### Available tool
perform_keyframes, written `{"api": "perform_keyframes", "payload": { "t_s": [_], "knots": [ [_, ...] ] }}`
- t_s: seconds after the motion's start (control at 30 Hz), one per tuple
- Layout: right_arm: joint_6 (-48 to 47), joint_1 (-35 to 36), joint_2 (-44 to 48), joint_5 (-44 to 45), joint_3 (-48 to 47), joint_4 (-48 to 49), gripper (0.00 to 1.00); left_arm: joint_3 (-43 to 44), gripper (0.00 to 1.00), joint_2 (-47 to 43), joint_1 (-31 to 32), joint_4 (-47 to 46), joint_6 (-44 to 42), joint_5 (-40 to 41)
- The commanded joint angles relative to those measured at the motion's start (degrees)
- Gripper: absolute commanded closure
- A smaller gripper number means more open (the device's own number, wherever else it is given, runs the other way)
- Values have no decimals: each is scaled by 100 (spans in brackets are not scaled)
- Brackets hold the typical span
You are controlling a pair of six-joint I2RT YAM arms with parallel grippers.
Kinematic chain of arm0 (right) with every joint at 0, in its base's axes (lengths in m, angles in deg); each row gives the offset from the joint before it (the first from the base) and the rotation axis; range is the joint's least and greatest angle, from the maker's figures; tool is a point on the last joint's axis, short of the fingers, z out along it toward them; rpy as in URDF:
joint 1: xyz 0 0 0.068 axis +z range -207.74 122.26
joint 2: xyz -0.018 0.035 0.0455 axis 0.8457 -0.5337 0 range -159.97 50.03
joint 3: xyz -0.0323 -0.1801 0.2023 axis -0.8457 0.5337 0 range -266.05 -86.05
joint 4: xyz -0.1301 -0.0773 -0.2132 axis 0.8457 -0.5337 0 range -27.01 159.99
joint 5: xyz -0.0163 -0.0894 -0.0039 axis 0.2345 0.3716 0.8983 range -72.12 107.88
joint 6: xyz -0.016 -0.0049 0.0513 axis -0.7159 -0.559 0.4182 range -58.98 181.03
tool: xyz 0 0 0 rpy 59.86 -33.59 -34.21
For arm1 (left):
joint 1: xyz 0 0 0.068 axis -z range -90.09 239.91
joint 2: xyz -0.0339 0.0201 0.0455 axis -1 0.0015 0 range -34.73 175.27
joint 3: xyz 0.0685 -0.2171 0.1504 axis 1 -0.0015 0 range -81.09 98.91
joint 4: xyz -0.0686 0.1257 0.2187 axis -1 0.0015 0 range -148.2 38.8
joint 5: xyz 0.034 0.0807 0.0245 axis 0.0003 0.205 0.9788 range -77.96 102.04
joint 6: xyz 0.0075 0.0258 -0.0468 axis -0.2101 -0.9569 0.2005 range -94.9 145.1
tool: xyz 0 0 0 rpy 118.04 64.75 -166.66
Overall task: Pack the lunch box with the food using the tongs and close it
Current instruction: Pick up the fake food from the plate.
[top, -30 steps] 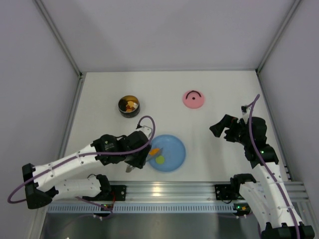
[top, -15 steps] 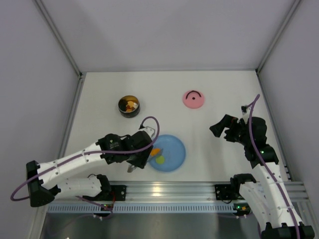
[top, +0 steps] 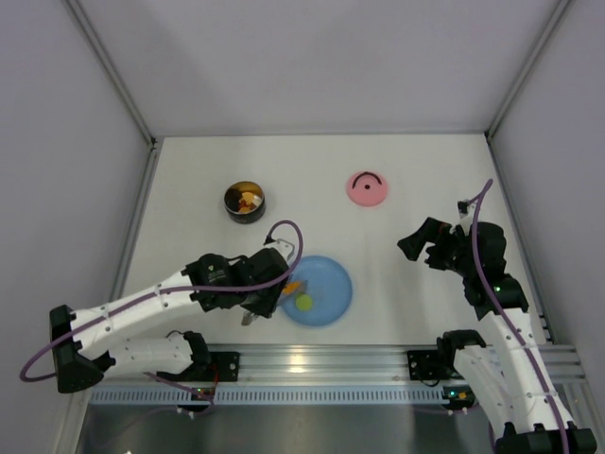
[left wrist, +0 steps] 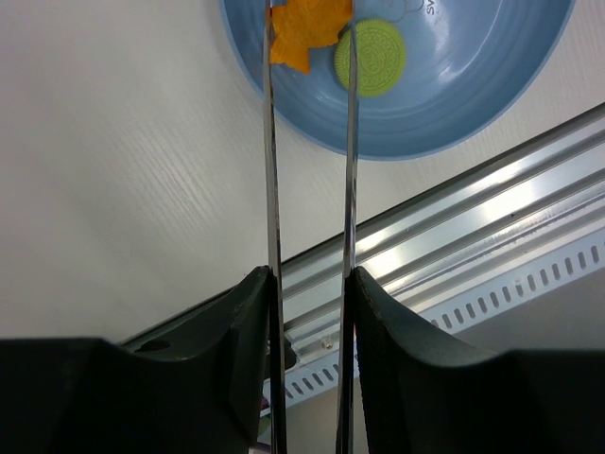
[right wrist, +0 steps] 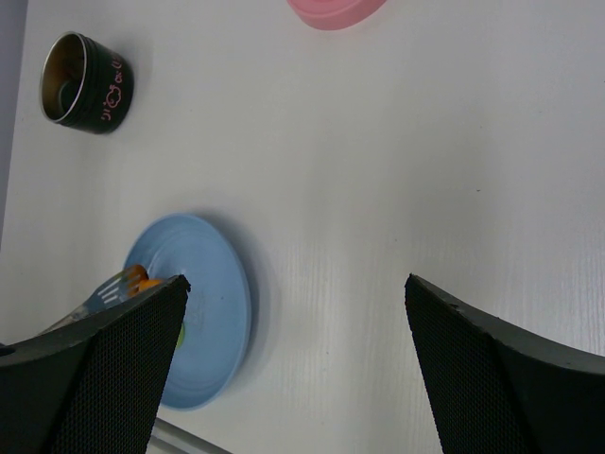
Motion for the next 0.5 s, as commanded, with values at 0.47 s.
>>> {"api": "perform_keyframes", "payload": {
  "t_s": [0.47],
  "knots": [
    [-55,-85,11,-6,-92,149,4,954,61,-102,17,-110,91,890]
  ]
}}
